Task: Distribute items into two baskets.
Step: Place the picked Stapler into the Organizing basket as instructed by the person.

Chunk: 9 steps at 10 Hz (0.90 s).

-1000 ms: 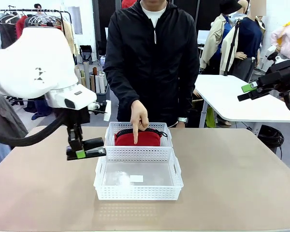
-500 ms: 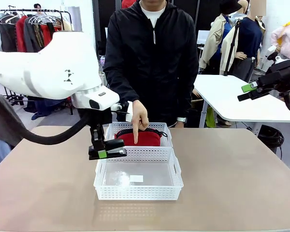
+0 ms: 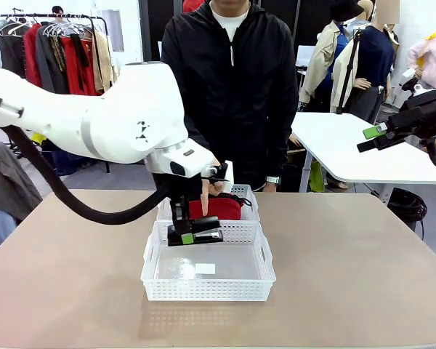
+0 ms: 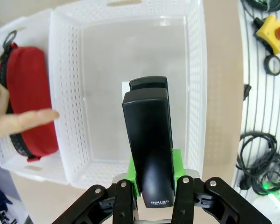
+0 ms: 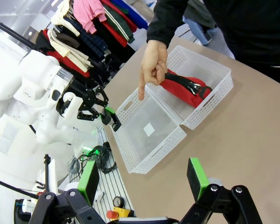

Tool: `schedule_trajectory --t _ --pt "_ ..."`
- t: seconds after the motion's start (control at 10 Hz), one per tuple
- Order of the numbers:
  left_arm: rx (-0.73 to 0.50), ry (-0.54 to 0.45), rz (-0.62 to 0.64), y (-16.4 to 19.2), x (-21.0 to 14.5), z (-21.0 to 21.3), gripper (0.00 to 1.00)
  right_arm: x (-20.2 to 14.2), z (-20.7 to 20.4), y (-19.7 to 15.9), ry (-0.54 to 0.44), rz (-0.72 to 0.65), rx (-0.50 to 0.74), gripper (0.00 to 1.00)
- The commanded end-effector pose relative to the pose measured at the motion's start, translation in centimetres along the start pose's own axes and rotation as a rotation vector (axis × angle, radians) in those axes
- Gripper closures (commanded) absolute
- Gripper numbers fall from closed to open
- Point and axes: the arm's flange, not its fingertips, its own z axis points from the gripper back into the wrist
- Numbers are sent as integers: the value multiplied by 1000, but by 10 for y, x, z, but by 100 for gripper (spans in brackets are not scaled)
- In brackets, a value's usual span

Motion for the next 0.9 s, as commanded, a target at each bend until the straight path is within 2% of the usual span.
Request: schedule_trajectory --t 0.0,0.4,0.8 --pt "-4 -49 -30 4 14 -9 100 0 1 2 -1 2 -1 0" --pt "-67 -26 -97 14 33 -45 100 0 1 2 -1 2 -1 0" --pt "-61 5 -124 29 39 -86 100 0 1 2 -1 2 -1 0"
